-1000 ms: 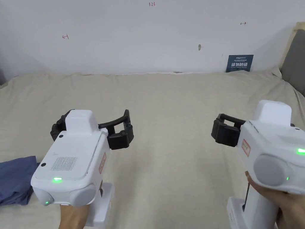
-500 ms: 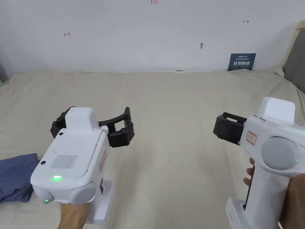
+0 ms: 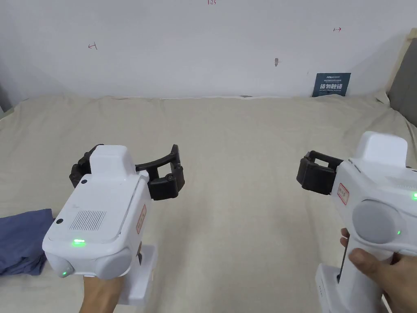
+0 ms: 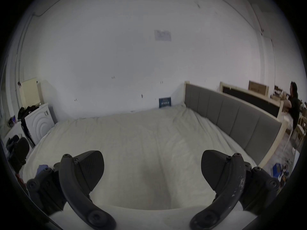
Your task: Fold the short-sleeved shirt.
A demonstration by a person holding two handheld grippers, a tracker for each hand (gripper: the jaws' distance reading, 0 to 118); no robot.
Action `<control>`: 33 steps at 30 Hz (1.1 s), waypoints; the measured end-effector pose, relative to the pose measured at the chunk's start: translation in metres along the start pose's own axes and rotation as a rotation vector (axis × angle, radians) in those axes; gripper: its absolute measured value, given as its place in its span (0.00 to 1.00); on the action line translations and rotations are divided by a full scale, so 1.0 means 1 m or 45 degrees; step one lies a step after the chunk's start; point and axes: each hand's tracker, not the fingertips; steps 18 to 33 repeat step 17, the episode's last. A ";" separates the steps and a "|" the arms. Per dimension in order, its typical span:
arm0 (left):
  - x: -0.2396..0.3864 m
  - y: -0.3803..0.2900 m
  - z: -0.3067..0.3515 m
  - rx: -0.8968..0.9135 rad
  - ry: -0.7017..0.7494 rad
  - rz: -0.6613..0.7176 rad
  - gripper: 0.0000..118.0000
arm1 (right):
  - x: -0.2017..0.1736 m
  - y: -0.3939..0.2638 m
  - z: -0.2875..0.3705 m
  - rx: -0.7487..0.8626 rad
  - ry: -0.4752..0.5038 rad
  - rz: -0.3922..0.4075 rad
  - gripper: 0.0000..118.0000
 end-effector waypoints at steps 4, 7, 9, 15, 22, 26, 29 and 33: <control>0.000 0.000 0.000 0.004 0.003 -0.004 1.00 | -0.002 -0.011 0.006 0.240 0.035 0.068 1.00; 0.000 0.000 0.001 0.006 0.000 -0.003 1.00 | -0.004 -0.019 0.009 0.362 0.051 0.117 1.00; 0.000 0.000 0.001 0.009 0.002 -0.004 1.00 | -0.004 -0.020 0.010 0.366 0.046 0.115 1.00; 0.000 -0.001 0.002 0.020 0.012 -0.005 1.00 | -0.004 -0.021 0.009 0.404 0.057 0.093 1.00; -0.001 -0.001 0.002 0.023 0.014 -0.011 1.00 | -0.003 -0.022 0.009 0.412 0.067 0.094 1.00; -0.001 -0.001 0.002 0.023 0.014 -0.011 1.00 | -0.003 -0.022 0.009 0.412 0.067 0.094 1.00; -0.001 -0.001 0.002 0.023 0.014 -0.011 1.00 | -0.003 -0.022 0.009 0.412 0.067 0.094 1.00; -0.001 -0.001 0.002 0.023 0.014 -0.011 1.00 | -0.003 -0.022 0.009 0.412 0.067 0.094 1.00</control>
